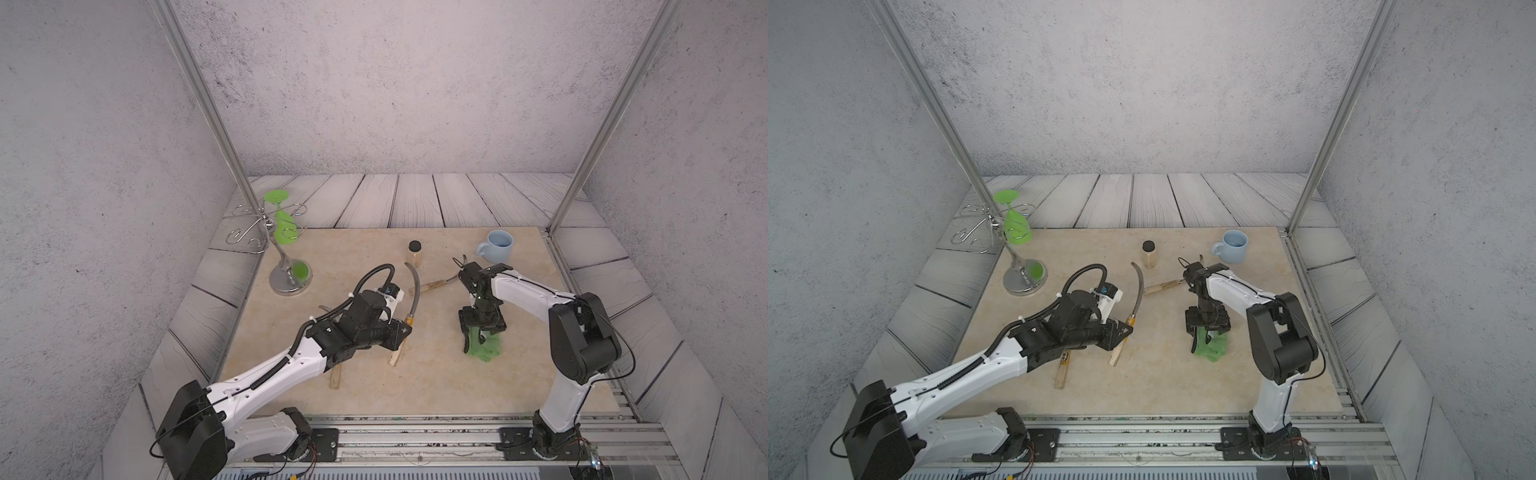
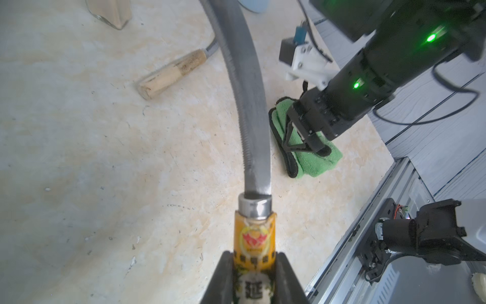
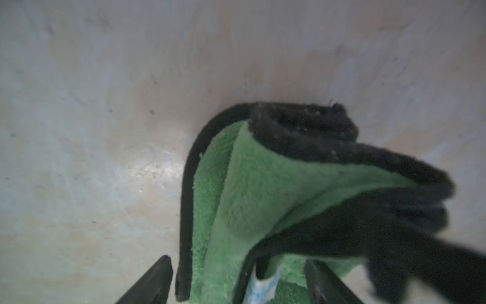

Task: Wipe small sickles with rags
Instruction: Pick up the small sickle from the center of the board, then pick up the rag from the center of the board.

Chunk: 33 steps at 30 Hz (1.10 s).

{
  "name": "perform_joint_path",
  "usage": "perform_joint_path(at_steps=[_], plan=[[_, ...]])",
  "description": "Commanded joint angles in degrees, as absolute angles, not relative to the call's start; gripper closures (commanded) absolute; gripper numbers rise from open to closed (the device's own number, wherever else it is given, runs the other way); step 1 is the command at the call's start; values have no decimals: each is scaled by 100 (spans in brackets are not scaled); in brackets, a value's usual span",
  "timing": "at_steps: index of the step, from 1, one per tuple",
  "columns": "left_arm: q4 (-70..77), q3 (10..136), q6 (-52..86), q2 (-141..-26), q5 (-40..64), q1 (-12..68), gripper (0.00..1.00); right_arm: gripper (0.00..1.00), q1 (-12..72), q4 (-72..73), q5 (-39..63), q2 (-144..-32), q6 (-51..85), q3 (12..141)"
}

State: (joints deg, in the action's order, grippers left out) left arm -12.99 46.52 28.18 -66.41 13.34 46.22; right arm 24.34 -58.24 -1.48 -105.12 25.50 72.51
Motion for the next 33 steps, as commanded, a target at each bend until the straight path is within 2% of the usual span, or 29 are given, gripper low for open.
perform_joint_path(at_steps=[1, 7, 14, 17, 20, 26, 33], plan=[[-1110, 4553, 2865, -6525, 1410, 4546, 100, 20, 2452, -5898, -405, -10805, 2696, 7177], [-1074, 4522, 2879, -6522, 1468, 4485, 100, 25, 2452, -5834, -495, -11106, 2694, 7055], [-811, 4358, 2999, -6401, 1712, 4365, 100, 57, 2443, -5313, -207, -10738, 2655, 6752], [-466, 4223, 3126, -6347, 1993, 4281, 100, 65, 2396, -5061, 17, -10268, 2616, 6571], [166, 4004, 3426, -6323, 2462, 4140, 100, 68, 2309, -4647, 570, -9582, 2529, 6304], [2124, 3523, 4494, -6413, 3446, 3881, 100, 73, 1747, -3462, 2483, -8057, 2658, 5566], [4055, 3303, 5631, -6875, 4089, 3876, 100, 76, 1318, -2084, 3953, -7064, 3255, 5069]])
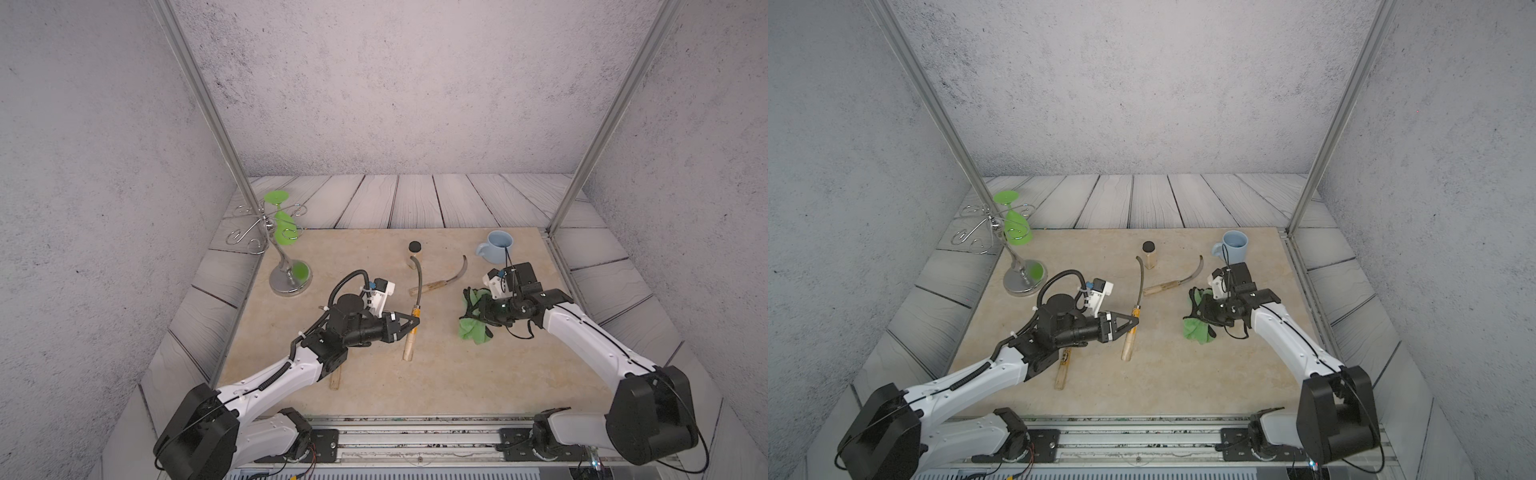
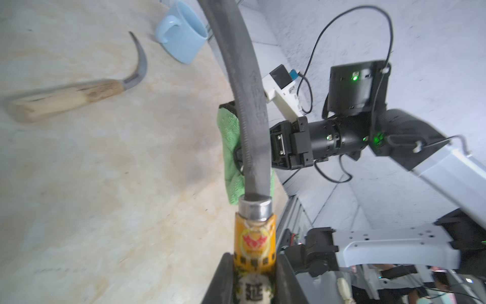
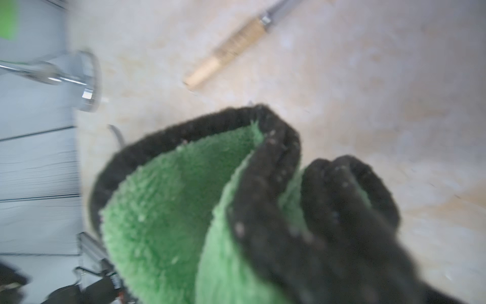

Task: Wipe small sickles with rags
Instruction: Pick up the rag from the center of the board, then wipe the small sickle.

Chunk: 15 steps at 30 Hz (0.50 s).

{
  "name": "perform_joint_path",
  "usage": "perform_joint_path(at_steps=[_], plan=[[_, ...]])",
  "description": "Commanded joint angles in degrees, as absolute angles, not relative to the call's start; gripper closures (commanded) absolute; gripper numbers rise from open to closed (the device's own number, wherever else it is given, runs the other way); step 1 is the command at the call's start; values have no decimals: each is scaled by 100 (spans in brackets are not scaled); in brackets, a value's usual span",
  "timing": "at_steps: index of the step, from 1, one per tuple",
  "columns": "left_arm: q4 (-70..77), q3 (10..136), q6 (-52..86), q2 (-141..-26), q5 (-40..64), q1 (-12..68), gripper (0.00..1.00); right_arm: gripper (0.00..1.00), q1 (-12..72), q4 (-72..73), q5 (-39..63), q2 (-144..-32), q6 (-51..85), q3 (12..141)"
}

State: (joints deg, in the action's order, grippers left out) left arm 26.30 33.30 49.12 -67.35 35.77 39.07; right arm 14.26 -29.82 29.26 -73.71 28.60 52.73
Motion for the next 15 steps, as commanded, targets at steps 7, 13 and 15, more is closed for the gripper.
perform_joint_path(at_steps=[7, 13, 15], plan=[[5212, 3291, 6253, -7253, 4100, 3889, 100, 77, 1160, 156, 4916, -6836, 4691, 4652], [5607, 3472, 6493, -7541, 4105, 3985, 100, 78, 1150, 1268, 5137, -6921, 5561, 4855], [5570, 3570, 6456, -7611, 4096, 4029, 100, 78, 1147, 1342, 5049, -6932, 5739, 5022]])
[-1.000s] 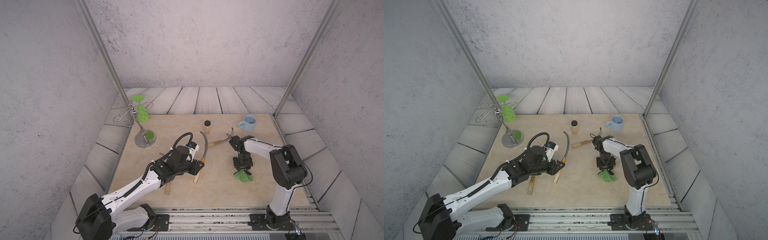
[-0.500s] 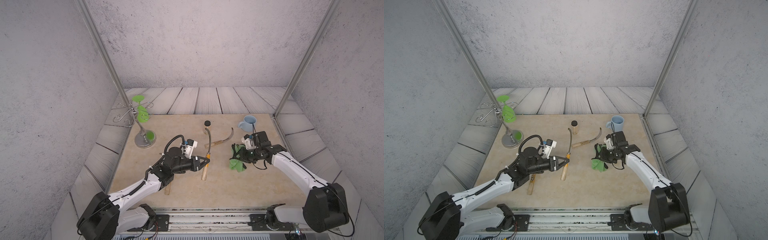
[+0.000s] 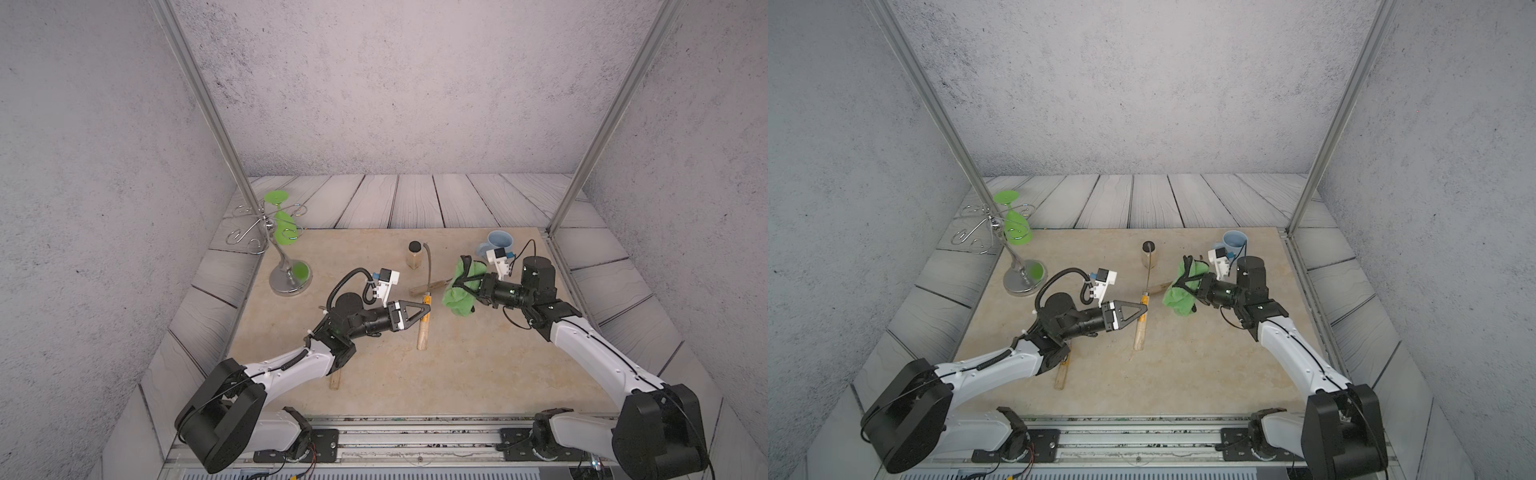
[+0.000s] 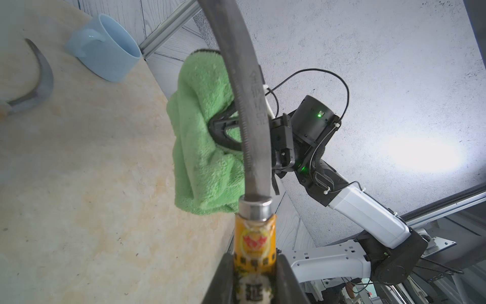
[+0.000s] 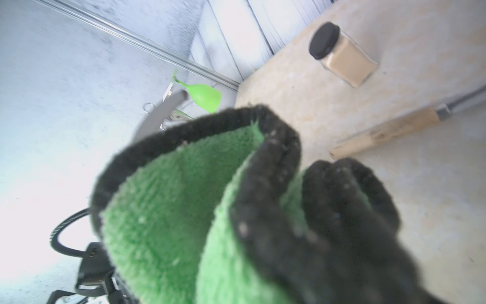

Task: Wipe small sickles with rags
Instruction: Wipe the small sickle.

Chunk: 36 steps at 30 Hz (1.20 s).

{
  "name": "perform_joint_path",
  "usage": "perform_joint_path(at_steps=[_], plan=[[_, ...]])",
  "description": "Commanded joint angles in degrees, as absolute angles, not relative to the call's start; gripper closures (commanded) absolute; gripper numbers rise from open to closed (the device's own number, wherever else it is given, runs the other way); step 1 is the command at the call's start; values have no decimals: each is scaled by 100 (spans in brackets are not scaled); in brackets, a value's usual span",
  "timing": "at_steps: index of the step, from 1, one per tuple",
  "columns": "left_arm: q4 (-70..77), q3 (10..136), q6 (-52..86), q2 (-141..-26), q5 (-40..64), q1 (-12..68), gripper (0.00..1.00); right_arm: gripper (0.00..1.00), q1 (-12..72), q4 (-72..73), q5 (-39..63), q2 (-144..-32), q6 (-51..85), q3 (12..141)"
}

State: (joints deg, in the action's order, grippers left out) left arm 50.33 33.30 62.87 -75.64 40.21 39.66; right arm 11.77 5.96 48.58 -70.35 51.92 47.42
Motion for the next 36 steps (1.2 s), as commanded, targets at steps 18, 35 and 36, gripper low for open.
perform_joint_path(at_steps=[18, 35, 36], plan=[[6043, 4473, 6636, -8424, 3977, 4114, 100, 78, 1550, 2296, 4861, -7073, 6783, 5358], [6231, 5588, 6712, -9177, 3973, 4078, 100, 78, 2161, 1502, 5145, -7119, 6151, 5382], [6216, 5635, 6703, -9192, 3977, 4067, 100, 78, 2177, 1498, 5165, -7110, 6145, 5350]])
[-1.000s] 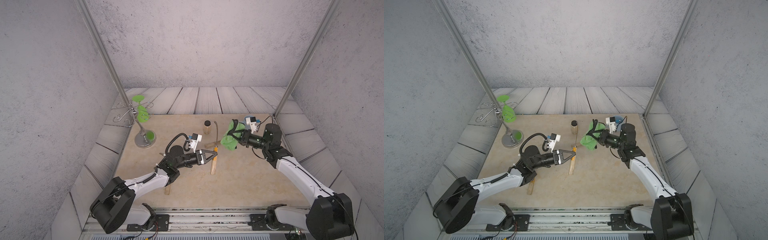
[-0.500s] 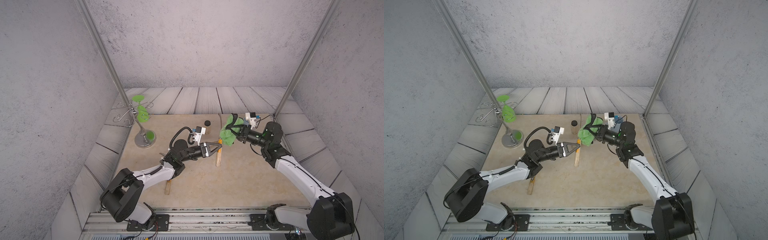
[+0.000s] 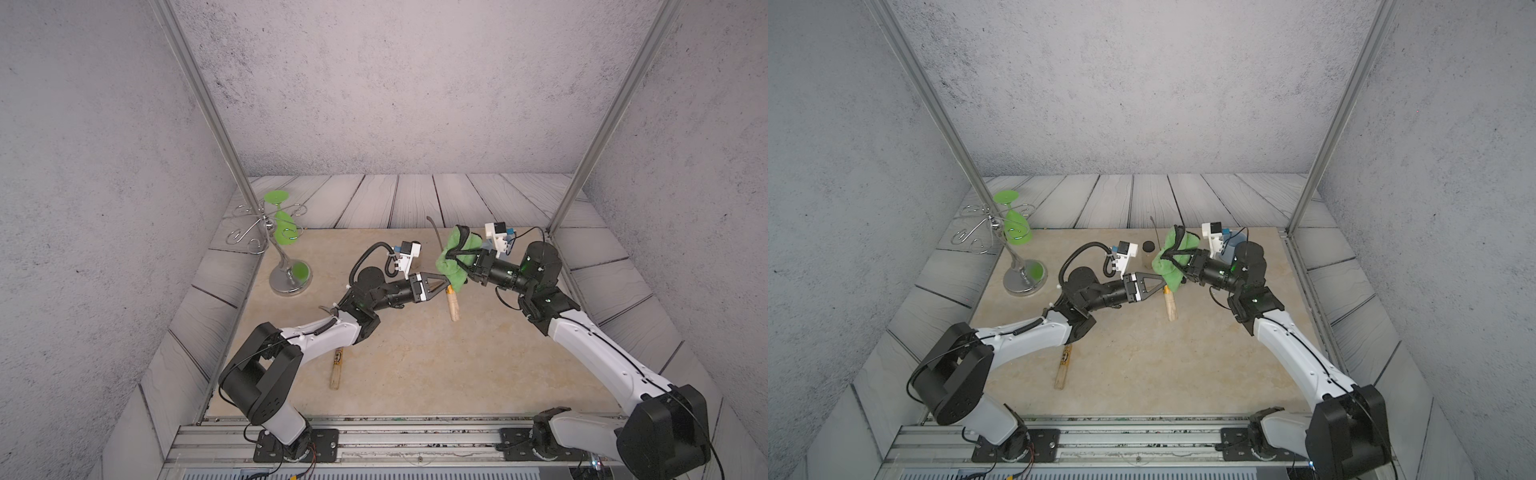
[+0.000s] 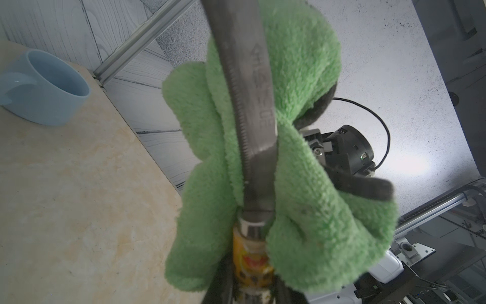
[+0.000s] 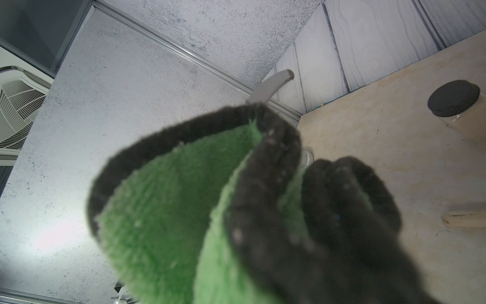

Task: Wipe small sickles with rags
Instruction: Wipe the small sickle.

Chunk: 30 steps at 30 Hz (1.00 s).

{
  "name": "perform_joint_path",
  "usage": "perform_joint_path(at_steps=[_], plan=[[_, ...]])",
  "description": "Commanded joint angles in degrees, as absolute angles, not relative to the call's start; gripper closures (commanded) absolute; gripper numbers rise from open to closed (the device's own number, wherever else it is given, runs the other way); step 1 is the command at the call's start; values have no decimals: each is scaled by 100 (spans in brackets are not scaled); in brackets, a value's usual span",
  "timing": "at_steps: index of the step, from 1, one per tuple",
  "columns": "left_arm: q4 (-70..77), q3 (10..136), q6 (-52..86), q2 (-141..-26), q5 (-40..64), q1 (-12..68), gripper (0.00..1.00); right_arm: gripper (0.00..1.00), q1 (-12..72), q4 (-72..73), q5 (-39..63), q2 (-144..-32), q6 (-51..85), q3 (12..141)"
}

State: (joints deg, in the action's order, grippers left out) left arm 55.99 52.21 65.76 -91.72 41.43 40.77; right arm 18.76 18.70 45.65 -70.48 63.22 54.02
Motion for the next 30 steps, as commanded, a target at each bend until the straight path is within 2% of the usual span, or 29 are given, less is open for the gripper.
perform_joint_path(at_steps=[1, 21, 27, 30], plan=[[6196, 5680, 6697, -9192, 3974, 4054, 100, 78, 2196, 1474, 5168, -7089, 6134, 5299], [6027, 5863, 6740, -8978, 4209, 3351, 100, 79, 2293, 713, 5211, -6258, 5671, 4071], [6115, 5765, 6833, -8982, 4322, 3244, 100, 79, 2301, -385, 5410, -5869, 4979, 4019], [6096, 5717, 6884, -8987, 4500, 3226, 100, 79, 2268, -1143, 5119, -5612, 4521, 4156]])
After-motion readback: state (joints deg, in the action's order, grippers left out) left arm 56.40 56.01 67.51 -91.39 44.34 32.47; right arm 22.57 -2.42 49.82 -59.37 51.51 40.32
